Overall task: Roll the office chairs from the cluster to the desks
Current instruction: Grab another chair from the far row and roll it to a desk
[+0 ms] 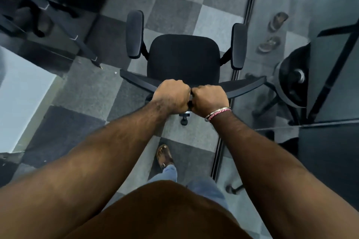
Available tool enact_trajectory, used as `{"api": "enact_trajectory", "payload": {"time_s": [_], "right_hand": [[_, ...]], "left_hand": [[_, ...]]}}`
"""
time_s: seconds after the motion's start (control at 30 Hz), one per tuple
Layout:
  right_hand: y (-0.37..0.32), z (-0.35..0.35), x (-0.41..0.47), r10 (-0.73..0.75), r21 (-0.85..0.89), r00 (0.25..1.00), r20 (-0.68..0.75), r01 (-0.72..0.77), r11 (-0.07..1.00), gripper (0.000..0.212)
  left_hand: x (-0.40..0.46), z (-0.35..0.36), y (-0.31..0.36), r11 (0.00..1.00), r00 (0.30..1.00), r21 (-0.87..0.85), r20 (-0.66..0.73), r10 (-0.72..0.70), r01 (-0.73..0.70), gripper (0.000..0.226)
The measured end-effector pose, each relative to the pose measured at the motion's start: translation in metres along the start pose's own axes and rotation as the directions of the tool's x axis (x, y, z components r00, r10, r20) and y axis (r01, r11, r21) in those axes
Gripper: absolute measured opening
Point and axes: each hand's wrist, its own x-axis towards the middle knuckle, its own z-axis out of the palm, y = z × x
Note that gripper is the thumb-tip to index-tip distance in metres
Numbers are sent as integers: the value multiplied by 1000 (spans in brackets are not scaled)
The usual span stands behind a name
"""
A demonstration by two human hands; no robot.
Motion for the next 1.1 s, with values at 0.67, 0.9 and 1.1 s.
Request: {"api": "enact_trajectory", "payload": {"time_s": [0.67,0.9,1.1], "right_hand": [[221,-51,376,-415,-99,908,-58,408,907,31],[252,-77,492,-537,-93,842,-57,531,842,29],[266,-87,596,-593,-125,802,-72,583,803,24]], "left_hand": [[340,-125,-123,925,927,-85,-13,-374,371,33],[421,-153,-184,894,894,-79,-36,-446,442,34],[484,-175,-245,865,868,-96,-18,-497,493,30]]}}
